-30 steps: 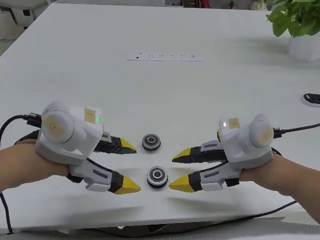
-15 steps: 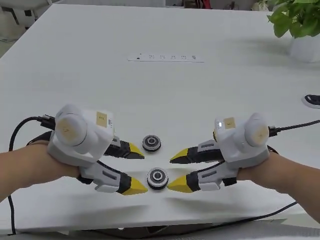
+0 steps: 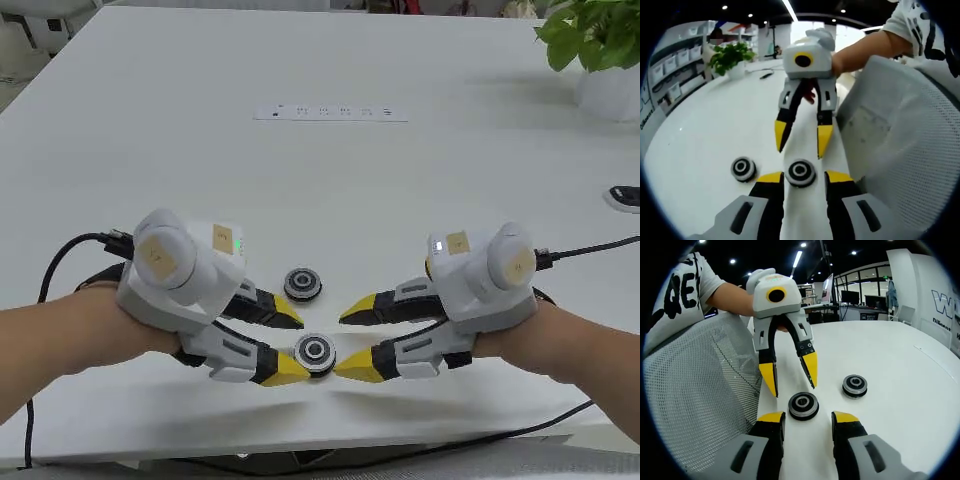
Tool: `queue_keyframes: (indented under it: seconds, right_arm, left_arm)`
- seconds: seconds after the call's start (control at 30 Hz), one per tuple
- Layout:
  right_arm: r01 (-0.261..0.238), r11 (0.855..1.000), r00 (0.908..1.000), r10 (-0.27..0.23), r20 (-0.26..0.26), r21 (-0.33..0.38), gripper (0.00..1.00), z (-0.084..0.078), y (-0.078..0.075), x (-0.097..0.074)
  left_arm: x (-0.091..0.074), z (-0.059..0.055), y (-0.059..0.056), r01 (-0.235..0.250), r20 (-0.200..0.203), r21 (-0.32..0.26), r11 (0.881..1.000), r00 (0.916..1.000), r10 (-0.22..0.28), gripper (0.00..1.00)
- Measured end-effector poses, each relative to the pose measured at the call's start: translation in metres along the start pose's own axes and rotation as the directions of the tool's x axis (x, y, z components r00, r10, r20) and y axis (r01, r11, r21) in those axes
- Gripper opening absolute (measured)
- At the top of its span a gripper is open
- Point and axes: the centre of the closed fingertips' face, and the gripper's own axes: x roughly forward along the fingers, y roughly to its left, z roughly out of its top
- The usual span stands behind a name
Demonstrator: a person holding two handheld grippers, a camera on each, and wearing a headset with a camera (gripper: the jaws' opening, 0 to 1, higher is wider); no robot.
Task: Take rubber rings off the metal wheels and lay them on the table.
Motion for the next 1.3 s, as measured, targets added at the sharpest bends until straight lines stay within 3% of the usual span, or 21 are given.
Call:
queue_keyframes:
  seconds: [0.27, 0.87, 1.3]
  right_arm:
    - [0.0, 1.0, 1.0, 0.0, -0.002, 0.005, 0.35, -0.002, 0.001, 0.0]
    - [-0.003, 1.0, 1.0, 0.003, -0.004, 0.008, 0.34, -0.004, 0.0, 0.002]
    - [-0.014, 1.0, 0.9998, 0.014, -0.011, 0.006, 0.33, -0.004, 0.003, 0.005]
  left_arm:
    - [0.006, 0.002, -0.001, 0.009, -0.001, -0.002, 1.0, 1.0, -0.009, 0.28]
    - [0.014, -0.001, 0.004, -0.021, -0.026, 0.001, 1.0, 0.9994, 0.021, 0.14]
    - [0.014, -0.001, 0.005, -0.035, -0.024, 0.03, 0.999, 0.9991, 0.036, 0.14]
